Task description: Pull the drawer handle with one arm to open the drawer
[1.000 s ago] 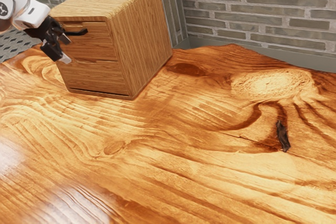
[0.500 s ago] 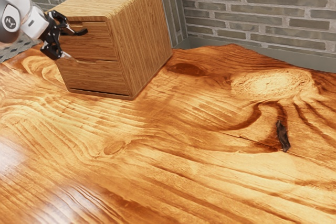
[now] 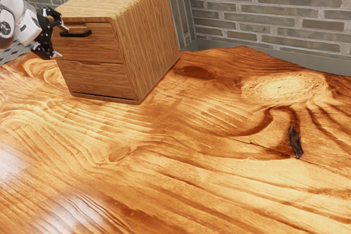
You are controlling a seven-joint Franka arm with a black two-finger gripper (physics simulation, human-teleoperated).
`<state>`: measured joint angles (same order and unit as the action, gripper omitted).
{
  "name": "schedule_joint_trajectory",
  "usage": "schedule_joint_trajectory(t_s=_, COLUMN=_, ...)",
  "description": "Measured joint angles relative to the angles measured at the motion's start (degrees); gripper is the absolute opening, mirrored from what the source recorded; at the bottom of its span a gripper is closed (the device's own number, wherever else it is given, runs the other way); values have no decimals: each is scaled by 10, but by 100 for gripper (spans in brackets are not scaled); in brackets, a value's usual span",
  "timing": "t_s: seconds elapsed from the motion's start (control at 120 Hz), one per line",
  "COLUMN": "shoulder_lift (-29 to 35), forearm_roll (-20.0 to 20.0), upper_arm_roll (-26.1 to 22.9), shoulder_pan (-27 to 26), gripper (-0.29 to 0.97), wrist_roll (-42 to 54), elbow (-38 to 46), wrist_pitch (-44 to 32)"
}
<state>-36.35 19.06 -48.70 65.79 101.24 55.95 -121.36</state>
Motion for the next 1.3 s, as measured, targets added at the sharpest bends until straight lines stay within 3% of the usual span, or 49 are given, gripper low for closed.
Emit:
schedule_joint_trajectory(t_s=0.583, shoulder_lift=-5, forearm_roll=-3, upper_arm_roll=4, shoulder_pan=-5, gripper=68, wrist_roll=30, elbow=24, wrist_pitch=-13)
schedule_joint_trajectory(t_s=0.717, shoulder_lift=-6, forearm_roll=-4, upper_arm_roll=-3, shoulder_pan=-9, gripper=68, wrist_roll=33, elbow=-34, wrist_pitch=-10)
schedule_joint_trajectory(t_s=0.85, shoulder_lift=-52, forearm_roll=-3, upper_arm_roll=1, shoulder_pan=-65, gripper=68, wrist_roll=37, elbow=-106, wrist_pitch=-10)
schedule_joint_trajectory(t_s=1.3, shoulder_lift=-56, forearm_roll=-23, upper_arm_roll=78, shoulder_pan=-76, gripper=68, wrist_roll=44, elbow=-89, wrist_pitch=-7)
